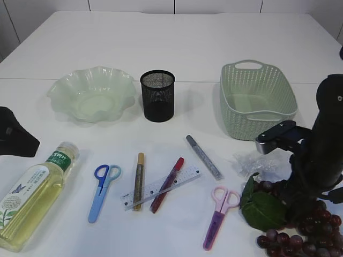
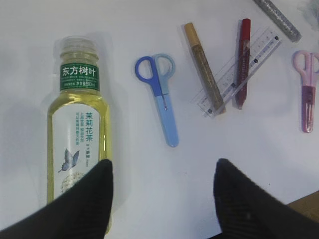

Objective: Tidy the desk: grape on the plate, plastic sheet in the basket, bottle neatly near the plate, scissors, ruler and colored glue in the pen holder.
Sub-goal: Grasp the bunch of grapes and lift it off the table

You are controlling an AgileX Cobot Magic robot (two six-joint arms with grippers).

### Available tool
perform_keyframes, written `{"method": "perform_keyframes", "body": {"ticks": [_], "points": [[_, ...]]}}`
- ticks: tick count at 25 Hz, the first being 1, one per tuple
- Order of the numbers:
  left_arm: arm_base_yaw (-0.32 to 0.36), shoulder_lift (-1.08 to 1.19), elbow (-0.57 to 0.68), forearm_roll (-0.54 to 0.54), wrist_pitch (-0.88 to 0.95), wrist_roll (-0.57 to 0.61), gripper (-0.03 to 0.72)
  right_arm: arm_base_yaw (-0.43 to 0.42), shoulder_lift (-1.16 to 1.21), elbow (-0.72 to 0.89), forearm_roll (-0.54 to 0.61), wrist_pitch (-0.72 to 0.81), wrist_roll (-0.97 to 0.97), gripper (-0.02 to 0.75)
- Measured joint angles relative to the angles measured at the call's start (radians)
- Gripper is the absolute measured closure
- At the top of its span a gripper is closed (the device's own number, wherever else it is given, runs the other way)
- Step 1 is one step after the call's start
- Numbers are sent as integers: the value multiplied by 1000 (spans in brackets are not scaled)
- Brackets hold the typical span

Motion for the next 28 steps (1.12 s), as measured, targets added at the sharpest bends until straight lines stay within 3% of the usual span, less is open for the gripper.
{"method": "perform_keyframes", "body": {"ticks": [6,18,28], "points": [[0,0,0,0,0,0,221,0,7,-2,6,0,-1,178],[0,2,0,0,0,2,232,0,19,-2,12,-11,-1,500],[0,2,0,0,2,2,244,0,-41,5,63,26,39,541]]}}
